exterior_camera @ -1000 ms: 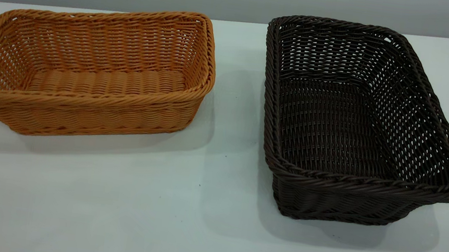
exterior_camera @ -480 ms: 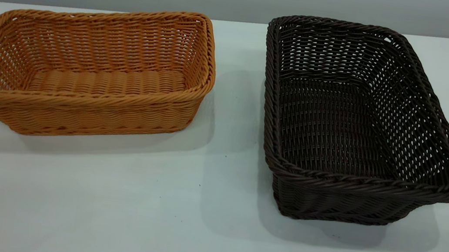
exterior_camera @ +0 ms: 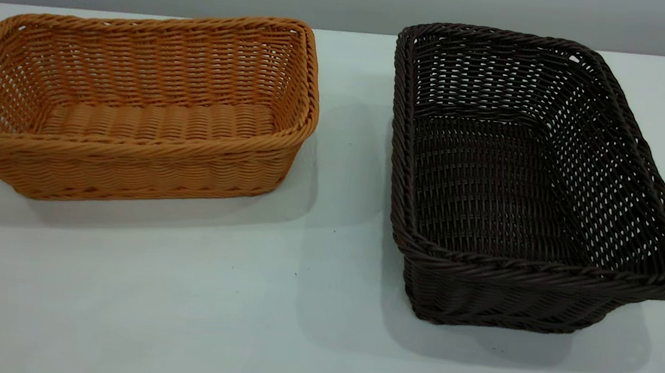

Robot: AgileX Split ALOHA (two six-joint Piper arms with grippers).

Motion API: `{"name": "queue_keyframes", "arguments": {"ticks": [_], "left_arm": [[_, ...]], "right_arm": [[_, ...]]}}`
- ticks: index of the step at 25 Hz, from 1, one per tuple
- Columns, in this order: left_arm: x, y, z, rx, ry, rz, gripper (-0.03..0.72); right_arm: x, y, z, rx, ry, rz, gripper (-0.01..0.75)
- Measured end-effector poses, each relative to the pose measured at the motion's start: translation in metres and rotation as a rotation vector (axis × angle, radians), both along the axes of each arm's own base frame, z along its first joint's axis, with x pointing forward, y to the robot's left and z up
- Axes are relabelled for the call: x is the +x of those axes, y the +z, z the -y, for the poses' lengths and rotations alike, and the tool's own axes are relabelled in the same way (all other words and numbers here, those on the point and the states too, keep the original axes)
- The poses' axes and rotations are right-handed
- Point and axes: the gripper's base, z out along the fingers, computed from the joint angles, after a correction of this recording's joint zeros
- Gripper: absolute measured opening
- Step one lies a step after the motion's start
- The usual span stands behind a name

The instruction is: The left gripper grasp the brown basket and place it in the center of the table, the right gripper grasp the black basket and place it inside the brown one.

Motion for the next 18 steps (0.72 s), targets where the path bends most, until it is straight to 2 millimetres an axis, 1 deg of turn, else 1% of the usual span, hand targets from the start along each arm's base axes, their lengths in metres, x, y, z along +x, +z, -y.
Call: {"name": "queue_keyframes", "arguments": {"ticks": [2, 5, 7, 9, 12, 14, 18], "left_arm": [[0.017, 0.004, 0.001, 0.023, -0.054, -0.013, 0.627], [0.044, 0.008, 0.003, 0.057, -0.133, -0.04, 0.627], [0.061, 0.007, 0.002, 0.098, -0.184, -0.085, 0.627], [0.078, 0.005, 0.001, 0.141, -0.228, -0.104, 0.627], [0.104, -0.006, 0.0, 0.165, -0.268, -0.134, 0.627], [0.12, -0.013, 0.0, 0.136, -0.267, -0.153, 0.627], [0.137, -0.026, 0.009, 0.077, -0.306, -0.217, 0.627]], "right_arm": [[0.011, 0.004, -0.003, 0.07, 0.023, 0.008, 0.547], [0.027, 0.006, -0.007, 0.202, 0.05, -0.036, 0.551], [0.038, 0.007, -0.008, 0.302, 0.048, -0.089, 0.552], [0.05, 0.002, -0.008, 0.398, 0.017, -0.172, 0.552], [0.068, -0.005, -0.003, 0.52, -0.093, -0.291, 0.552], [0.077, -0.011, -0.001, 0.582, -0.151, -0.374, 0.552], [0.091, -0.024, 0.002, 0.675, -0.252, -0.537, 0.552]]}}
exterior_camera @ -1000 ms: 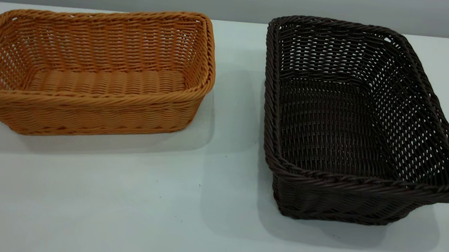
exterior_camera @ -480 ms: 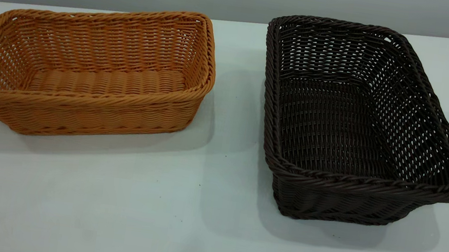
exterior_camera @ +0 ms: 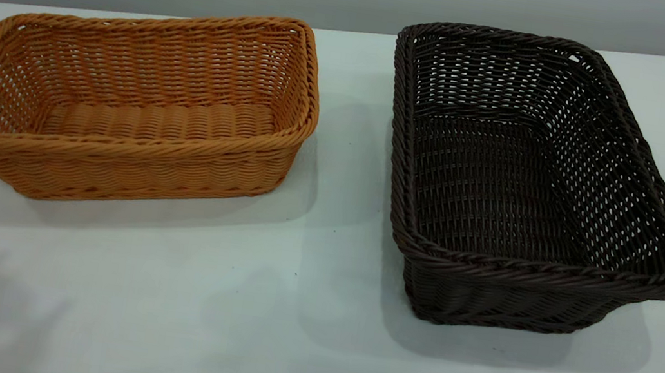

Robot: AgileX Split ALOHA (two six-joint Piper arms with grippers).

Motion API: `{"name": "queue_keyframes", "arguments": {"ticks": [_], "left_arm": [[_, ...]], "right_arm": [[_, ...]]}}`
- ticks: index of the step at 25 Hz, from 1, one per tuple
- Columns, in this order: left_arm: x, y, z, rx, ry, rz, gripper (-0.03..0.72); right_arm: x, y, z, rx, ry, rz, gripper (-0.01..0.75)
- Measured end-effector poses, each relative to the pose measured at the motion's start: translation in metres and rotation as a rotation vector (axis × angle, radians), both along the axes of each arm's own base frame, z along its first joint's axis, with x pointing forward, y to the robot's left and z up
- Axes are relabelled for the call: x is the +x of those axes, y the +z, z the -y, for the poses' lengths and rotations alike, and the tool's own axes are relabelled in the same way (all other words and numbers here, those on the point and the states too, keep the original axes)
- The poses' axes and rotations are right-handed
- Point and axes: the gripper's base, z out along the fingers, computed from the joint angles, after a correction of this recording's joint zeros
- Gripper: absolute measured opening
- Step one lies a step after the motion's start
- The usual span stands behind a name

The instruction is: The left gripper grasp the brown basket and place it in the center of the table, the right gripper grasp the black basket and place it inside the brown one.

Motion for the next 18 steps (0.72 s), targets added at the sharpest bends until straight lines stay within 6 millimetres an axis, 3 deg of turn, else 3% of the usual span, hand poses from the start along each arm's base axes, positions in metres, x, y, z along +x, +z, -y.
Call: {"name": "queue_keyframes", "arguments": {"ticks": [6, 12, 18], "left_arm": [[0.009, -0.012, 0.013, 0.059, -0.16, -0.01, 0.627], [0.027, -0.024, 0.012, 0.065, -0.126, -0.009, 0.627], [0.041, -0.041, 0.015, 0.034, -0.114, -0.092, 0.627]], "right_arm": [[0.02, -0.023, 0.006, 0.069, -0.108, -0.235, 0.552], [0.04, -0.042, 0.011, 0.125, -0.227, -0.365, 0.537], [0.053, -0.066, -0.016, 0.098, -0.214, -0.466, 0.526]]}}
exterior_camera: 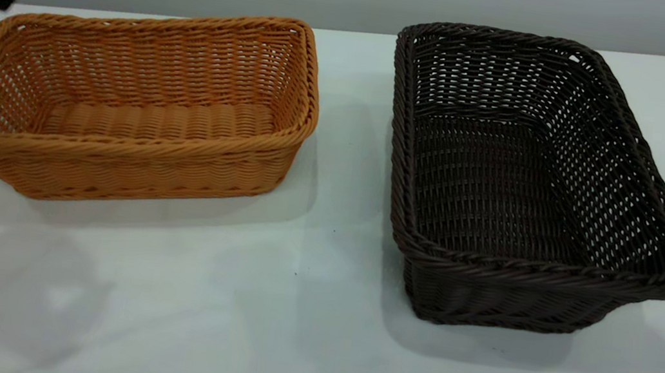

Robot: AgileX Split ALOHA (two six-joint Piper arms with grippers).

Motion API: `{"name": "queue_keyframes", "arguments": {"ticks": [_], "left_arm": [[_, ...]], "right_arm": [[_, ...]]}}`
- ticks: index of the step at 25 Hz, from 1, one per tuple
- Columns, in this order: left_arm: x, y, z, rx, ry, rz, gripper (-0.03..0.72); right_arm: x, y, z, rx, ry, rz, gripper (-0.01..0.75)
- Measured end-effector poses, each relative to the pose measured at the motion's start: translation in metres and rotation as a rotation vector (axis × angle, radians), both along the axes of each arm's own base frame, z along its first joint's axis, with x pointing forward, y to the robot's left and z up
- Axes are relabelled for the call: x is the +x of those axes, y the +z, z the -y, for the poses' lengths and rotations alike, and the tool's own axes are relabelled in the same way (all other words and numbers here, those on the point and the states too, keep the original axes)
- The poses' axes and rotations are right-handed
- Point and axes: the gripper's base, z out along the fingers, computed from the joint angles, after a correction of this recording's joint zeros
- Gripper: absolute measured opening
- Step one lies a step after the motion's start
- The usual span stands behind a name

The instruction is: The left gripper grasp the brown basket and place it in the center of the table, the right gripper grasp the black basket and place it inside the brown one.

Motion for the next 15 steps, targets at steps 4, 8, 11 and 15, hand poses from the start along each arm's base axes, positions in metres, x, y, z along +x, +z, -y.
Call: {"name": "queue_keyframes", "arguments": {"ticks": [4, 8, 11, 15], "left_arm": [[0.001, 0.0, 0.0, 0.011, -0.011, 0.017, 0.627], [0.001, 0.0, 0.0, 0.005, -0.01, 0.016, 0.627], [0.002, 0.0, 0.0, 0.001, -0.008, 0.016, 0.627], [0.002, 0.0, 0.0, 0.001, -0.008, 0.017, 0.627]], "right_arm": [[0.006, -0.021, -0.025, -0.009, -0.01, -0.089, 0.526], [0.006, -0.042, -0.05, -0.001, -0.019, -0.197, 0.526], [0.004, -0.053, -0.064, -0.009, -0.008, -0.235, 0.525], [0.003, -0.062, -0.074, -0.013, -0.034, -0.268, 0.525]]}}
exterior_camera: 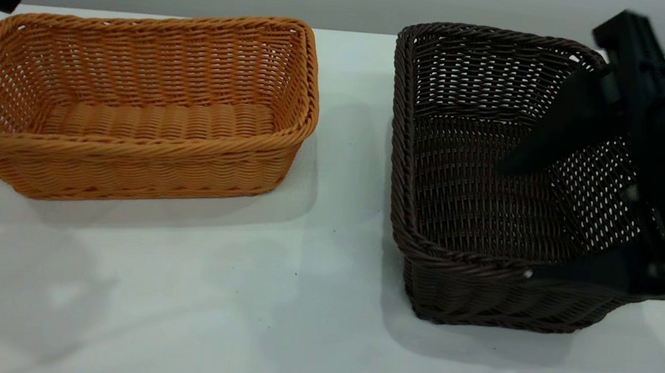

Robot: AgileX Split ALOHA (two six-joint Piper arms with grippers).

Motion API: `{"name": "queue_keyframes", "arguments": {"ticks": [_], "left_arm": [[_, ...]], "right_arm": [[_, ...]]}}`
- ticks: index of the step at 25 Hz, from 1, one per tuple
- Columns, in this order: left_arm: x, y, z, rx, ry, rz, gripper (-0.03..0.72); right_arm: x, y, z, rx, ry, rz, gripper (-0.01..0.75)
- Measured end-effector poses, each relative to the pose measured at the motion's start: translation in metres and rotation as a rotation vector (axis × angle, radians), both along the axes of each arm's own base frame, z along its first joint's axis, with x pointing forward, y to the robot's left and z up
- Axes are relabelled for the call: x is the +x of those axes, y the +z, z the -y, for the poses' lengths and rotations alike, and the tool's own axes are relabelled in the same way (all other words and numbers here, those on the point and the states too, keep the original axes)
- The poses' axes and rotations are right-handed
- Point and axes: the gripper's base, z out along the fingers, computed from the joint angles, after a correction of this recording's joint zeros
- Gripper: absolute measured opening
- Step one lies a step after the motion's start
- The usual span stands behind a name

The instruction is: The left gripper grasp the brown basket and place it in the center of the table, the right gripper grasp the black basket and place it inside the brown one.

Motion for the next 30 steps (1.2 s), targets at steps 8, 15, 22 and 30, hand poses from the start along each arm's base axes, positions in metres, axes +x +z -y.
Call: {"name": "queue_keyframes", "arguments": {"ticks": [8, 15, 22, 30], "left_arm": [[0.0, 0.0, 0.0, 0.0, 0.001, 0.003, 0.627], [0.0, 0.0, 0.0, 0.0, -0.001, -0.001, 0.627], [-0.002, 0.0, 0.001, -0.004, -0.01, -0.019, 0.627], [-0.003, -0.001, 0.001, -0.006, -0.018, -0.034, 0.627]], "right_arm": [[0.002, -0.021, -0.007, -0.05, -0.055, -0.054, 0.525], [0.011, -0.042, -0.009, -0.1, -0.062, -0.097, 0.525], [0.03, -0.057, -0.018, -0.132, -0.041, -0.096, 0.525], [0.032, -0.085, -0.018, -0.166, -0.087, -0.187, 0.523]]}}
